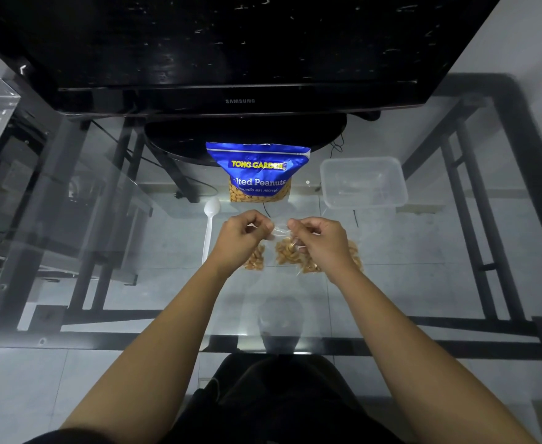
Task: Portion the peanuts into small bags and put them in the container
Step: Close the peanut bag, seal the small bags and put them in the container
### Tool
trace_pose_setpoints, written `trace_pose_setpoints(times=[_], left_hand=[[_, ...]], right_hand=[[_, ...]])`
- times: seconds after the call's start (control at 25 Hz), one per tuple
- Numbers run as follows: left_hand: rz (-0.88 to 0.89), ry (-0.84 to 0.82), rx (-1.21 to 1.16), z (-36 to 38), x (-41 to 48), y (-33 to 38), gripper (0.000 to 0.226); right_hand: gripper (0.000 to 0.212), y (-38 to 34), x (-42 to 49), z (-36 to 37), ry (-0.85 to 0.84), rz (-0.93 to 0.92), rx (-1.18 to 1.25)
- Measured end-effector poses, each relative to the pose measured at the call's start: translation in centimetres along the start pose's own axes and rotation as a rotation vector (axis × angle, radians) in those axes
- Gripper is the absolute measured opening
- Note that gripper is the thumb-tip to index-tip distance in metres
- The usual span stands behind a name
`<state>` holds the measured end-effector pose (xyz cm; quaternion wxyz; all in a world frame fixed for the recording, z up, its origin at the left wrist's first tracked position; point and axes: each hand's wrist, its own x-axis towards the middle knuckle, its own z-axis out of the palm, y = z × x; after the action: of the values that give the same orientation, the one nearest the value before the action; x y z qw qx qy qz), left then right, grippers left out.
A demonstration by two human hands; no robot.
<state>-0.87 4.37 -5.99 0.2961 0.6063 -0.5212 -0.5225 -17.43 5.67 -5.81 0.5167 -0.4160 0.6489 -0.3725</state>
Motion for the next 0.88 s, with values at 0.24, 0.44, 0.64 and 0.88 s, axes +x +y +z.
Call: trace_pose_setpoints(times=[0.24,0.44,0.64,0.88], left_hand=[[0.071,-0.050,0.073,0.1,0.1,0.8,0.006],[0.128,-0.075,0.249,-0.3,0.4,0.9,0.008],[0.098,-0.081,0.323,-1.1,0.7,0.2,0.019],[-0.107,-0.143,-0.151,0.1,-1.6,-1.7,0.020]], right_hand=[[0.013,-0.4,0.1,0.3,0.023,-0.059,-0.134],[0.017,-0.6,0.2,0.4,0.097,-0.079,-0.258],[0.017,-0.7,0.1,0.2,0.073,-0.073,-0.239],[0.015,-0.3,0.4,0.5,-0.052,0.233,0.176]])
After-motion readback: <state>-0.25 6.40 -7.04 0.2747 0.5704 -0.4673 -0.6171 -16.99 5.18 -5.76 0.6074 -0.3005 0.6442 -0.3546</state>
